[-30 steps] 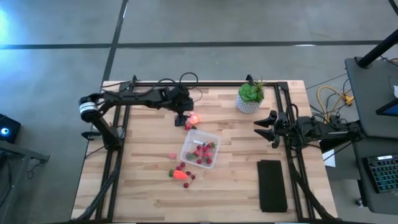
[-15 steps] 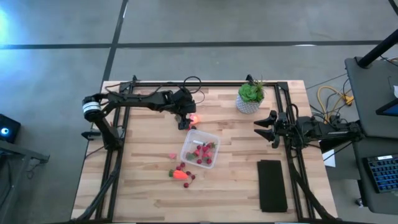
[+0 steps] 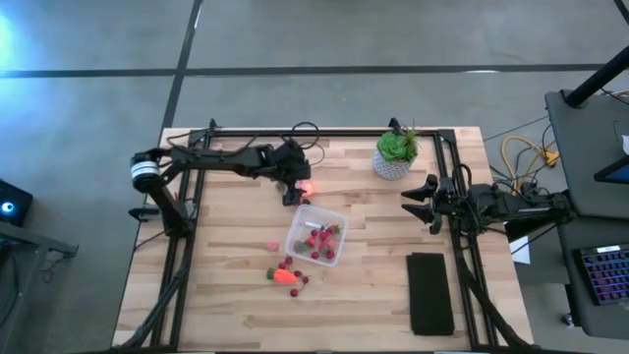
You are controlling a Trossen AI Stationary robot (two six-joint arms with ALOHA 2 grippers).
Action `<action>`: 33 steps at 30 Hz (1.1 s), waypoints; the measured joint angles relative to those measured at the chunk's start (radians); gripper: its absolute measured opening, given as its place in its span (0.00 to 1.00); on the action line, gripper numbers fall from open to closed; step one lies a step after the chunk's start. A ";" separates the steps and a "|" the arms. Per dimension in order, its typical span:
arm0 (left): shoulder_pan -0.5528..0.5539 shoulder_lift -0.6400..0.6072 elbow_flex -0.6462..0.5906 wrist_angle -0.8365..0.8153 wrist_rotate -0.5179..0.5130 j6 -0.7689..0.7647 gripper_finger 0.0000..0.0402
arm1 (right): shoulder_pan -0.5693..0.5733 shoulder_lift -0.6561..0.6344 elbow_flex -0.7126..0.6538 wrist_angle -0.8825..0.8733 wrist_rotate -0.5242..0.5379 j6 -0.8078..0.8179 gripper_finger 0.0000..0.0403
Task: Pick and placing Produce into tupperware
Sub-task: Put the pink peach into the transparent container
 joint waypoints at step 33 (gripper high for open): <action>-0.002 0.176 0.000 0.061 -0.003 0.006 0.72 | 0.000 0.000 0.000 0.000 0.000 0.000 0.55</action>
